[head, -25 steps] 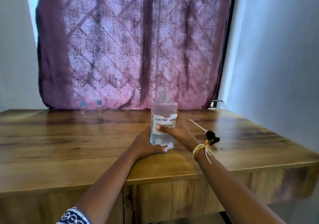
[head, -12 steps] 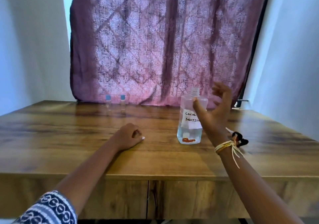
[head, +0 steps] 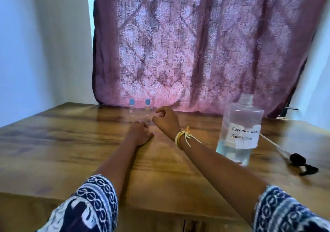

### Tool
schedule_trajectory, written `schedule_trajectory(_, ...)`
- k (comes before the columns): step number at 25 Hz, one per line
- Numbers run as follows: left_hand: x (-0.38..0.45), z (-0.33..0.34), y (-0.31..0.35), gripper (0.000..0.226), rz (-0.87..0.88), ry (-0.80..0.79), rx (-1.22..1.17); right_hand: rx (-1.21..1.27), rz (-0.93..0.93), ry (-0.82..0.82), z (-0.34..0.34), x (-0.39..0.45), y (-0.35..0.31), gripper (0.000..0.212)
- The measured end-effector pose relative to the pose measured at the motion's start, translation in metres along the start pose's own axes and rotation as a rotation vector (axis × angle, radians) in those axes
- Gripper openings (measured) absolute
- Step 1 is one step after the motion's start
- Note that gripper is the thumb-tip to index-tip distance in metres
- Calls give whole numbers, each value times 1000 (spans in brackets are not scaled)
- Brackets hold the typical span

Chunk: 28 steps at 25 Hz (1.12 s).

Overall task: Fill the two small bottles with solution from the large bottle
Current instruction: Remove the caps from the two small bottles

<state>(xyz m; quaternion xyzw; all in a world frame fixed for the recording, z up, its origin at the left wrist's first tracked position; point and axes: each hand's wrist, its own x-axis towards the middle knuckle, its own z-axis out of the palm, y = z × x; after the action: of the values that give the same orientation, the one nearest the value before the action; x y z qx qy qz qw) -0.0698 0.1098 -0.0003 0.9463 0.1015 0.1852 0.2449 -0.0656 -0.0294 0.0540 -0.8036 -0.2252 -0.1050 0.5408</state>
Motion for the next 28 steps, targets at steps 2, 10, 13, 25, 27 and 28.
schedule_trajectory(2, 21, 4, -12, 43, -58, 81, -89, -2, 114, -21, 29, 35, 23, 39)
schedule_trajectory(10, 104, 11, -44, 63, -265, 442, -332, -117, 187, -102, 93, 141, 68, 80)
schedule_trajectory(13, 123, 14, -52, 61, -338, 378, -215, -174, 101, -30, 103, 158, 79, 55)
schedule_trajectory(25, 57, -7, -31, 25, -220, 303, -266, -83, 48, 61, 58, 81, 69, 25)
schedule_trajectory(27, 27, -16, -20, 22, -162, 221, -212, -100, 4, 36, 40, 53, 62, 23)
schedule_trajectory(28, 13, -19, -16, 19, -124, 183, -191, -98, -1, 16, 31, 40, 58, 25)
